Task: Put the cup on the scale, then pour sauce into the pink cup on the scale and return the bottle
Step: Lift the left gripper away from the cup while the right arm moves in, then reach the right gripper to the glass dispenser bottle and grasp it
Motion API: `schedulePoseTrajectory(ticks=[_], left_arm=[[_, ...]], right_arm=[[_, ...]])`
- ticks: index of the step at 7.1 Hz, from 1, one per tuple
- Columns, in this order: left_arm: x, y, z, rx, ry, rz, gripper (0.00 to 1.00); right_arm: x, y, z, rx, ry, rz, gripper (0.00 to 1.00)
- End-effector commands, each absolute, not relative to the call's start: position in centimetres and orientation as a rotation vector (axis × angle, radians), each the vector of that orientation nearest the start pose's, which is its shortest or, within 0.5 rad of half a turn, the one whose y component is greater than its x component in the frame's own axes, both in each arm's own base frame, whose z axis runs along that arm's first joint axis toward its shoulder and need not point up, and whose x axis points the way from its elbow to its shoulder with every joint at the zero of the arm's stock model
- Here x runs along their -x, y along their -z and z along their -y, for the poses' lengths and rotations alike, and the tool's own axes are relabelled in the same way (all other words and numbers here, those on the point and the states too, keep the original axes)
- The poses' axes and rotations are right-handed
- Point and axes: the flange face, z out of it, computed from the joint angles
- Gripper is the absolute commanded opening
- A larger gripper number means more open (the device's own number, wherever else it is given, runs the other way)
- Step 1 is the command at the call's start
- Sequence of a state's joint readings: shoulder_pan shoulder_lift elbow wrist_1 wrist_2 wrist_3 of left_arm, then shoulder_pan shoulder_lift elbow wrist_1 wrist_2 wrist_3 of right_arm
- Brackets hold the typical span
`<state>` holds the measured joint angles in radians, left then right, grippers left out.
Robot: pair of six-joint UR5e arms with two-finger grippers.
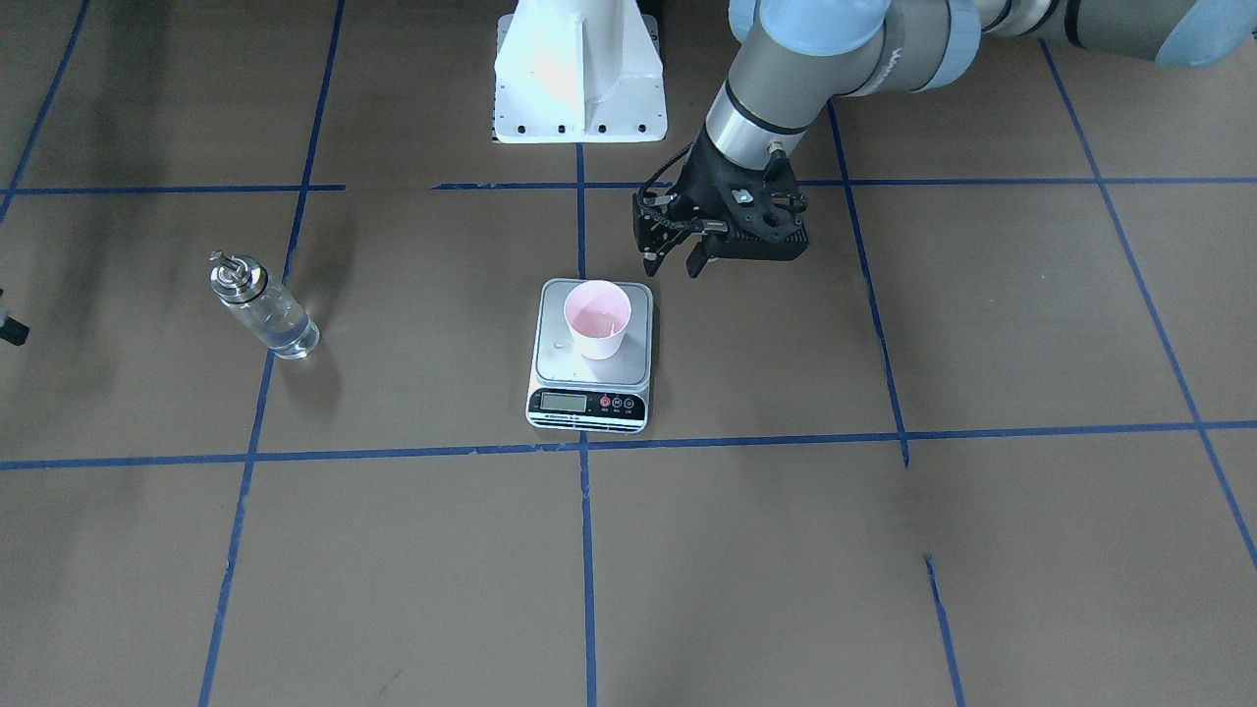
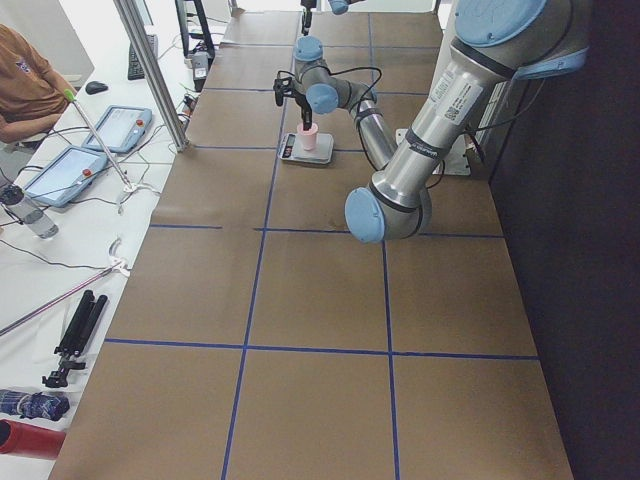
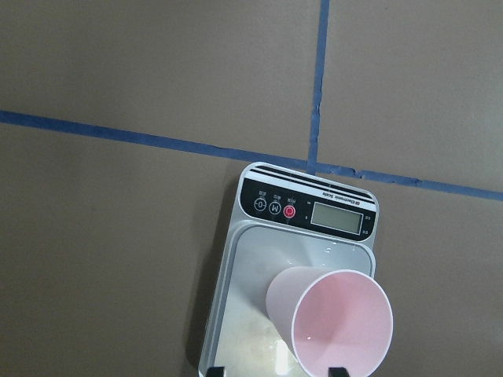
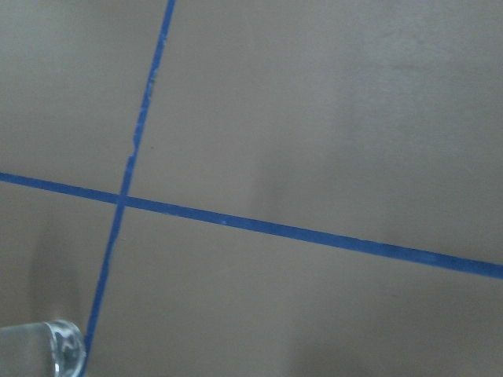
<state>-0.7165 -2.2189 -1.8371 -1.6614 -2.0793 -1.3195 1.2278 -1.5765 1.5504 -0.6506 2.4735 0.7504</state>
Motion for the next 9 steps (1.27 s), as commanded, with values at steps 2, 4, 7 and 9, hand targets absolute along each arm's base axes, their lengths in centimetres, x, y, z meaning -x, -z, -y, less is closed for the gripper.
schedulePoseTrajectory(ticks=[2,4,7,9], left_arm=[[-39.6,-15.3,48.2,-0.068,0.188,-1.087,0.54],[-38.0,-15.4,49.5,-0.093,0.216,-1.087,0.54],[-36.2,-16.3,51.4,-0.136,0.21,-1.066,0.54],[-36.1,-16.1,51.2,-0.136,0.207,-1.068,0.54]], right_arm=[[16.5,-53.6,40.3,-0.256,0.124,1.273,1.0],[19.9,-48.6,36.5,-0.183,0.081,1.328,1.0],[27.9,-45.8,32.0,-0.203,0.013,1.309,1.0],[30.9,-46.3,31.1,-0.3,-0.047,1.234,0.95]])
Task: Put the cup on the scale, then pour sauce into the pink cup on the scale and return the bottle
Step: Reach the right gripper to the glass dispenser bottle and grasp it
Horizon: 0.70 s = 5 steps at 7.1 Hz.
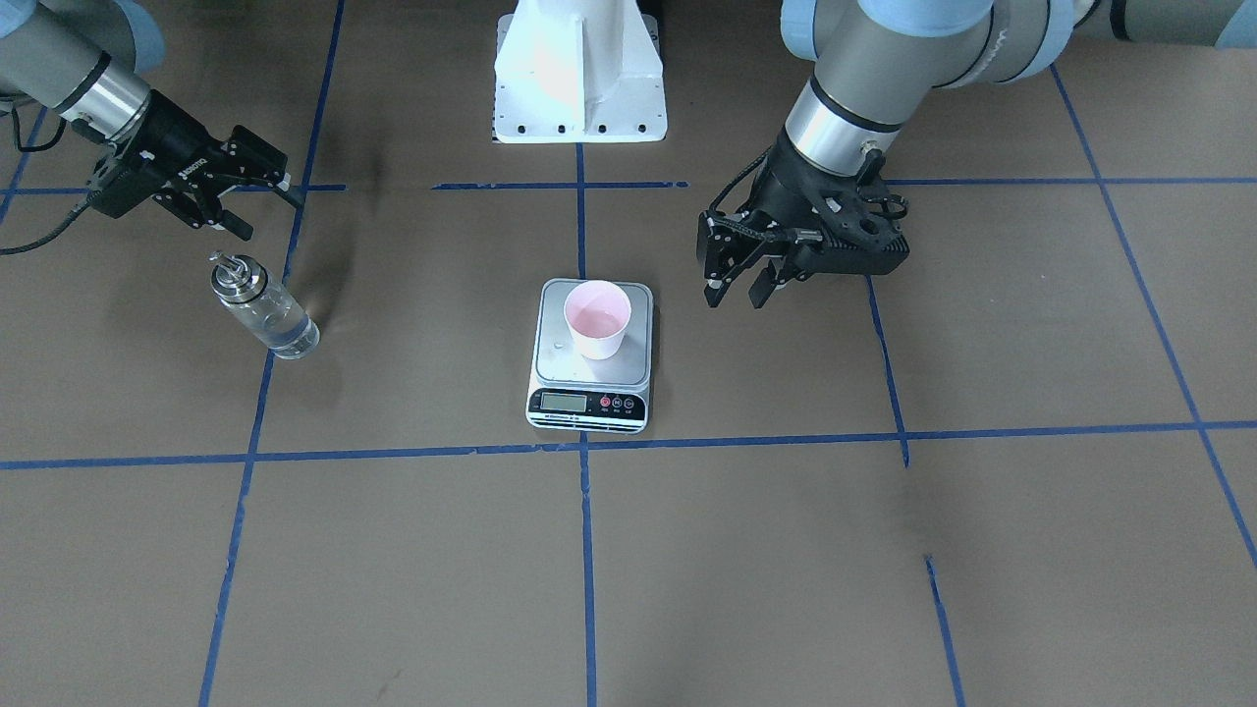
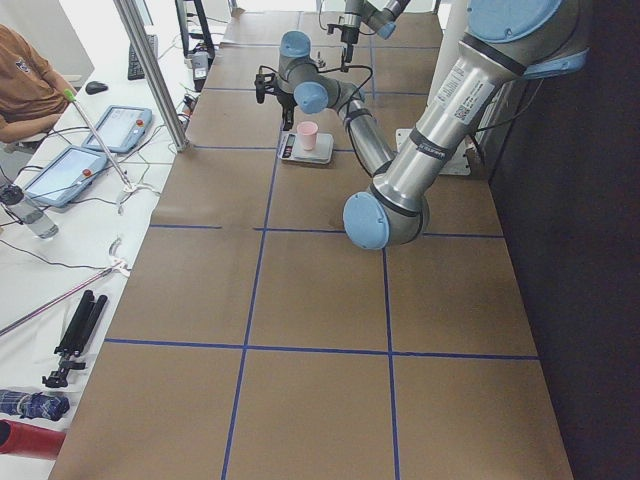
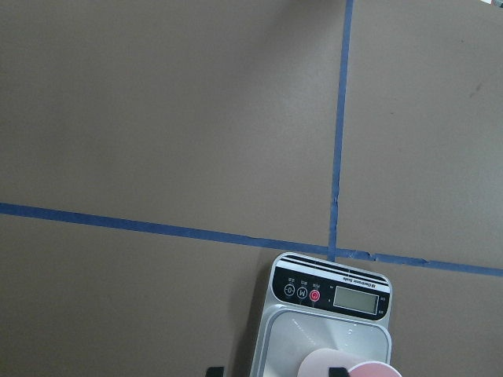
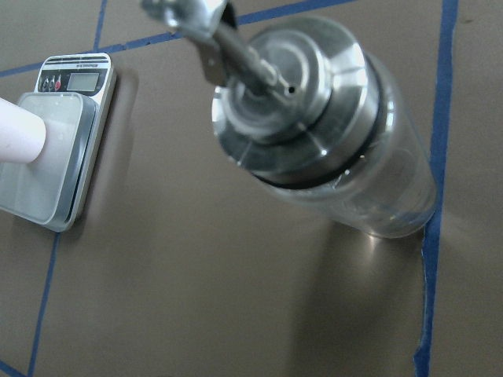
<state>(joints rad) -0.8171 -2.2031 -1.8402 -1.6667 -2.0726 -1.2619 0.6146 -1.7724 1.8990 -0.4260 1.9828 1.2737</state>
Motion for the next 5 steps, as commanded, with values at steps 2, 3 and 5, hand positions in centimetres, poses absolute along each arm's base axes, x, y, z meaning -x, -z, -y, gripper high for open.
schedulePoseTrajectory(ticks=[2,3,5], left_arm=[[-36.0,-17.5,51.3,-0.127,0.214,-1.054,0.54],[-36.0,-17.5,51.4,-0.128,0.215,-1.054,0.54],[-36.3,-18.3,51.6,-0.119,0.218,-1.042,0.54]], right_arm=[[34.5,-46.1,29.4,-0.467,-0.112,1.115,0.95],[34.5,-46.1,29.4,-0.502,-0.136,1.081,0.99],[34.9,-46.9,28.8,-0.638,-0.193,0.978,1.0]])
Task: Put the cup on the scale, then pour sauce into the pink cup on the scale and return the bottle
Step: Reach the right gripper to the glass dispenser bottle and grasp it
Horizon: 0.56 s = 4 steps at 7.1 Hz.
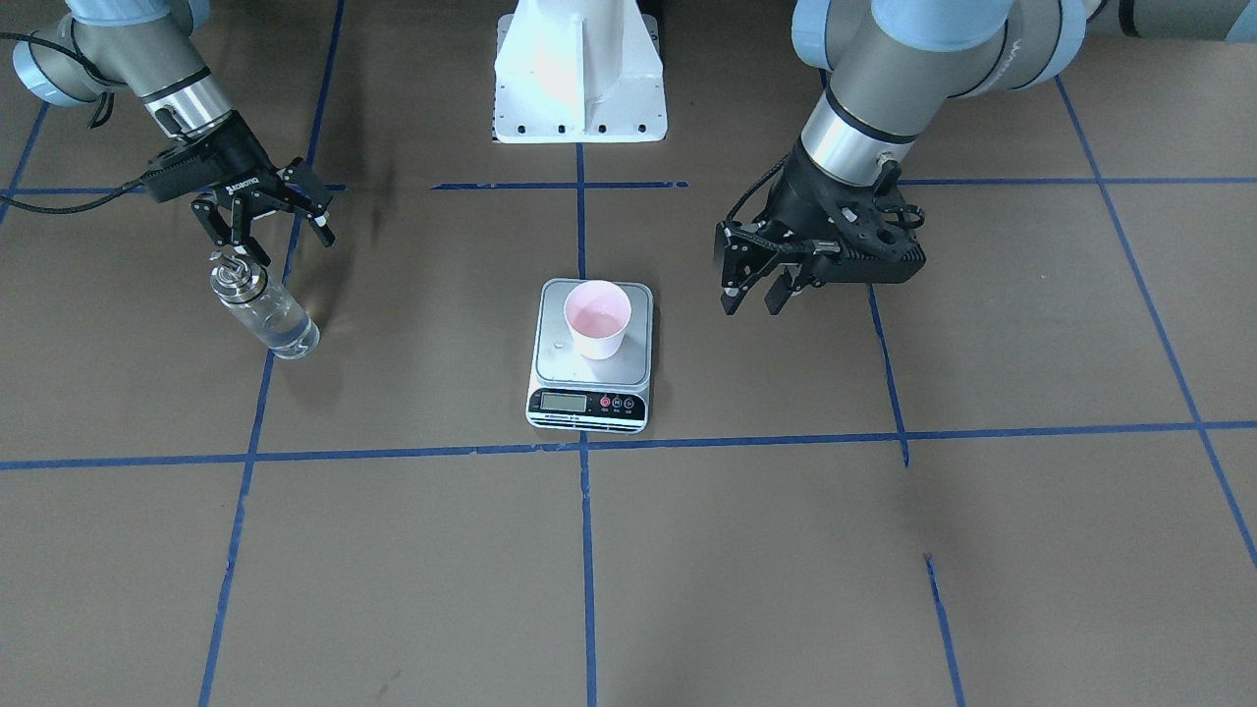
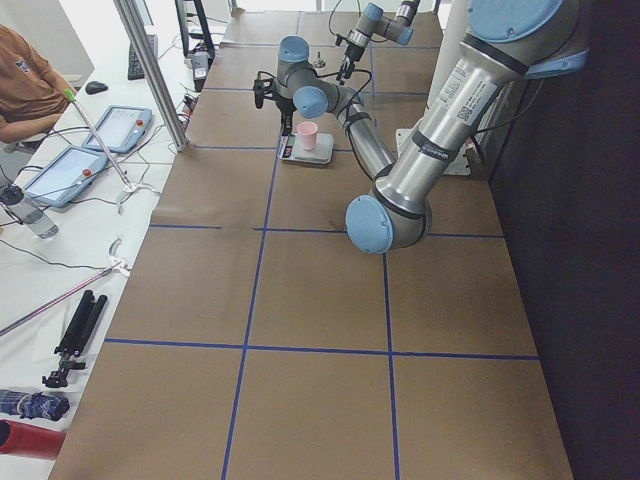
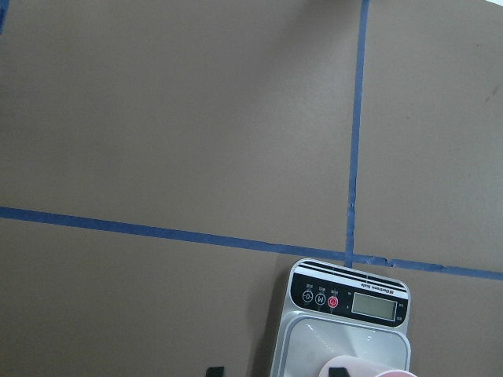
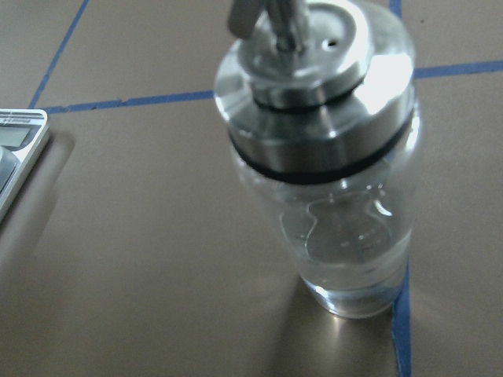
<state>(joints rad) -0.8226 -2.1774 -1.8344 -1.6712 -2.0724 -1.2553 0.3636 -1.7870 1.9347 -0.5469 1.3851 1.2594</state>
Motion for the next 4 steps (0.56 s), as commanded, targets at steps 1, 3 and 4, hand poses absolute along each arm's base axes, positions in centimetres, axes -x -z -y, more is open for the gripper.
schedulePoseTrajectory(ticks=[1,3,4], left_arm=[[-36.23,-18.18,51.55,-0.121,0.217,-1.046,0.54],[-36.23,-18.28,51.55,-0.121,0.217,-1.045,0.54],[-36.19,-18.12,51.51,-0.122,0.217,-1.047,0.54]], right_arm=[[36.2,-46.14,27.67,-0.723,-0.217,0.94,1.0],[35.82,-46.75,27.92,-0.774,-0.261,0.899,1.0],[36.22,-47.07,28.11,-0.791,-0.265,0.846,1.0]])
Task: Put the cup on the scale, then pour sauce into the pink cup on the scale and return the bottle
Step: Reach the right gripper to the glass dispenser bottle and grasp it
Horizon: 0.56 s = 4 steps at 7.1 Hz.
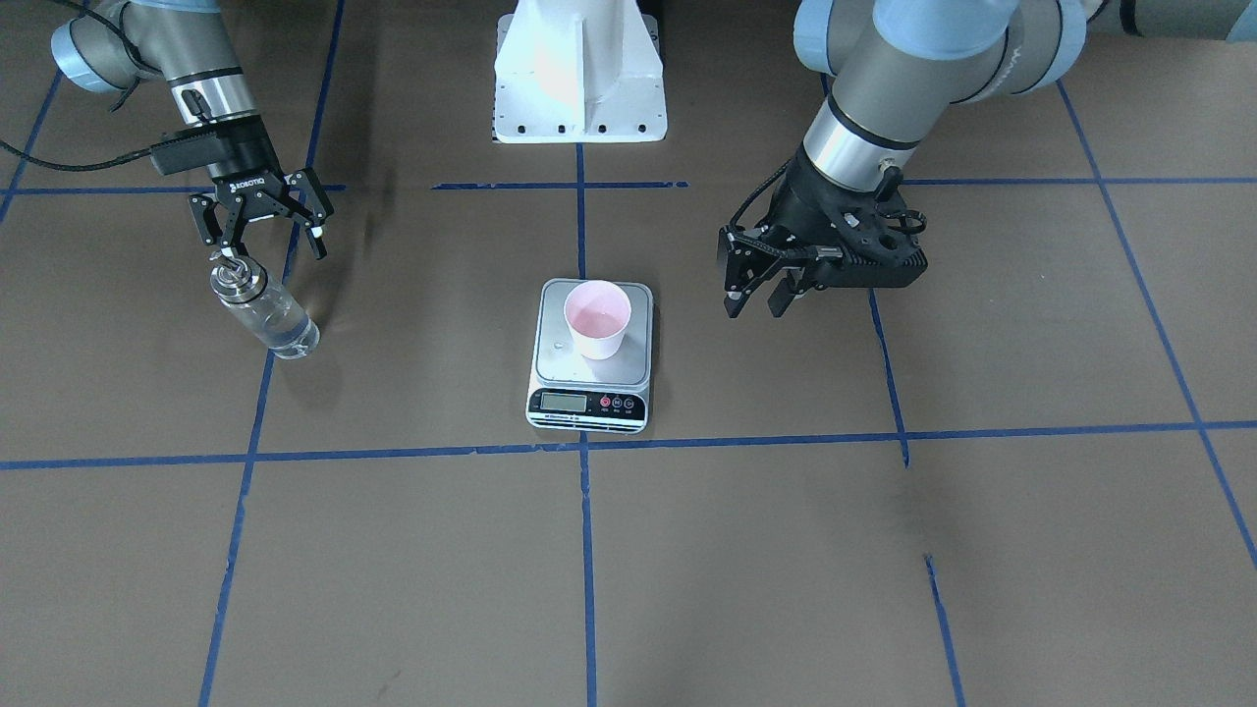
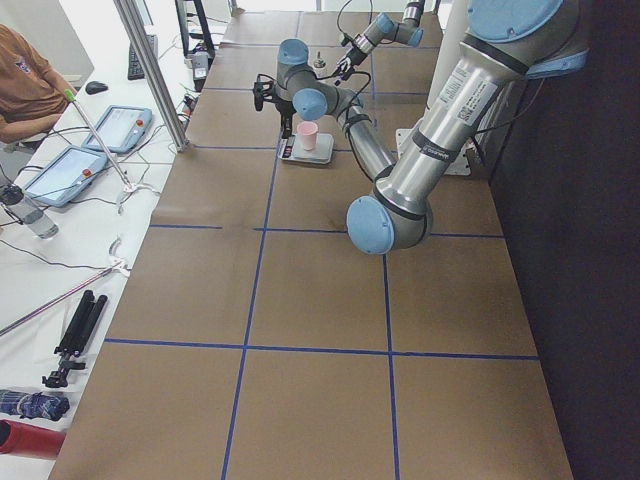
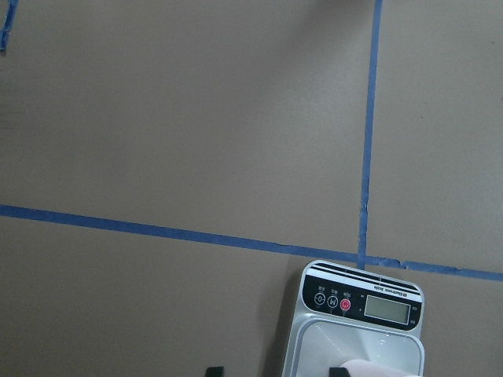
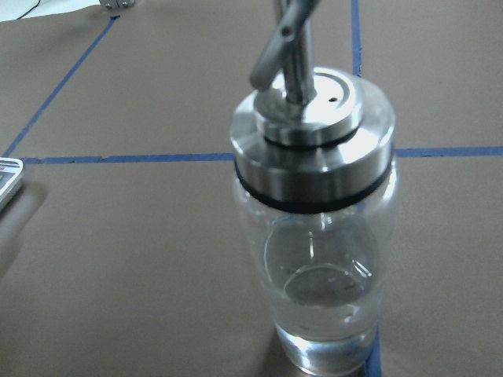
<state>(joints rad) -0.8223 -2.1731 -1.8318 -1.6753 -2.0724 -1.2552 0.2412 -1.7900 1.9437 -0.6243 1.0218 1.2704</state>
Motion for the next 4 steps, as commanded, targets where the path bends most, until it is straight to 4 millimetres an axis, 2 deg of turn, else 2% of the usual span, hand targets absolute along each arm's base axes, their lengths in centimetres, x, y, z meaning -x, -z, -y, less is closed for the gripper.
schedulePoseTrajectory(ticks=[1,2,3,4], left_arm=[[-36.2,-18.3,51.5,-0.12,0.218,-1.045,0.54],[-36.3,-18.2,51.5,-0.12,0.216,-1.046,0.55],[-36.3,-18.2,51.5,-0.12,0.216,-1.046,0.55],[-36.3,-18.2,51.5,-0.12,0.216,-1.046,0.55]], right_arm=[[36.2,-47.4,28.3,-0.81,-0.274,0.82,1.0],[36.2,-47.8,28.4,-0.803,-0.325,0.825,1.0],[37.9,-47.8,28.8,-0.793,-0.36,0.847,1.0],[38.4,-48.0,29.3,-0.822,-0.378,0.831,1.0]])
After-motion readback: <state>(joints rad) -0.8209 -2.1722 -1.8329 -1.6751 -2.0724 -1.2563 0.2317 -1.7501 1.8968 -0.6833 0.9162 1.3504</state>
